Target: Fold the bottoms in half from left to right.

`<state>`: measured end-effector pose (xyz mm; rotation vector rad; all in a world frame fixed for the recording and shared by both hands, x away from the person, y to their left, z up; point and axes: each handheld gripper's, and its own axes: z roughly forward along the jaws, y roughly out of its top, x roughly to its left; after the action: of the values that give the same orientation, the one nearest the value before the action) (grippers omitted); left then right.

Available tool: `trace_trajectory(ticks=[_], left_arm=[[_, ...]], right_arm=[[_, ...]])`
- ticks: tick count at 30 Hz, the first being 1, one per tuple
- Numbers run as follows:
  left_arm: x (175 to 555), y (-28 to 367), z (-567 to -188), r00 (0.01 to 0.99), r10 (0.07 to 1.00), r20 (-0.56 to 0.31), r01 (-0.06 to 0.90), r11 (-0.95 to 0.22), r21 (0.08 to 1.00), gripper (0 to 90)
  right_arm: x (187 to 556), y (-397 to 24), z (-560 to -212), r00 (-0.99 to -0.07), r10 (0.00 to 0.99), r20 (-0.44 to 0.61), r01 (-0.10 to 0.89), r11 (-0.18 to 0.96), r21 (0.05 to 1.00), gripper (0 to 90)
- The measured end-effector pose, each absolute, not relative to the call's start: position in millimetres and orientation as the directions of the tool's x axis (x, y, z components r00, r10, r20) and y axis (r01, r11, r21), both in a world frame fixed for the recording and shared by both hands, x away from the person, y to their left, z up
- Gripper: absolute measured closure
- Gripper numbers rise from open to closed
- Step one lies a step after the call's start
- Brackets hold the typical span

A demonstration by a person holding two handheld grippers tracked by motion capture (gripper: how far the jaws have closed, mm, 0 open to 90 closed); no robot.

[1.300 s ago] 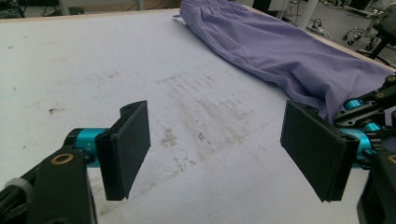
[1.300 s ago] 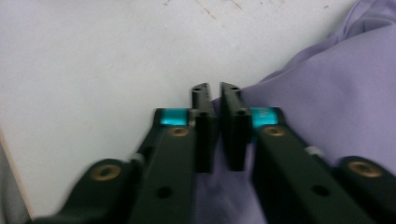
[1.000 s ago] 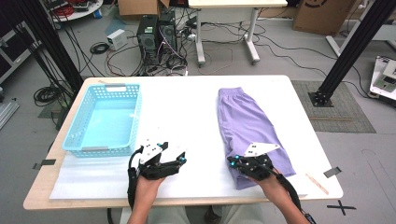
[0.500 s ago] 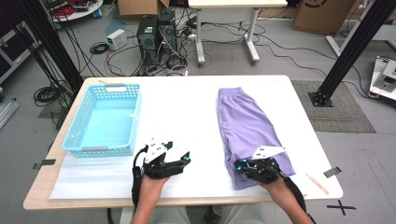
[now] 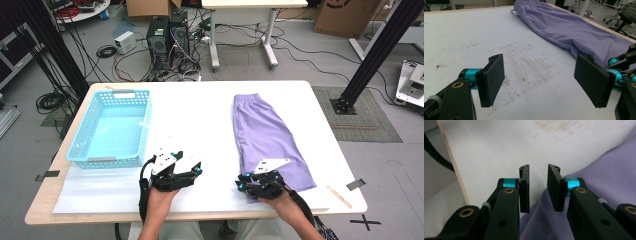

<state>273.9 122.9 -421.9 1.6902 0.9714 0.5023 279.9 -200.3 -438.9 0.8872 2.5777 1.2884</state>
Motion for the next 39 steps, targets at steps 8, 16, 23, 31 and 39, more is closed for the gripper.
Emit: trace_trajectory(ticks=[8, 16, 23, 31, 39], left_arm=[[276.0, 119.0, -422.2, 0.58, 0.802, -0.142, 0.352, -0.09, 0.932, 24.5], [280.1, 110.5, -420.2, 0.59, 0.796, -0.137, 0.351, -0.1, 0.931, 24.6], [284.7, 101.5, -419.5, 0.597, 0.791, -0.134, 0.355, -0.11, 0.928, 24.5], [288.6, 98.5, -420.0, 0.595, 0.793, -0.129, 0.354, -0.114, 0.928, 24.5], [298.4, 91.5, -418.6, 0.592, 0.794, -0.138, 0.362, -0.109, 0.926, 26.5]], right_arm=[[275.7, -232.5, -438.0, -0.79, 0.608, 0.079, 0.453, 0.492, 0.744, 81.3], [258.9, -227.1, -447.3, -0.85, 0.52, 0.081, 0.416, 0.569, 0.71, 83.7], [255.6, -230.1, -442.0, -0.866, 0.483, 0.128, 0.406, 0.529, 0.745, 72.5], [274.6, -303.8, -427.9, -0.614, 0.789, -0.006, 0.485, 0.383, 0.786, 67.3], [287.6, -348.2, -445.1, -0.424, 0.904, -0.051, 0.608, 0.326, 0.724, 68.6]])
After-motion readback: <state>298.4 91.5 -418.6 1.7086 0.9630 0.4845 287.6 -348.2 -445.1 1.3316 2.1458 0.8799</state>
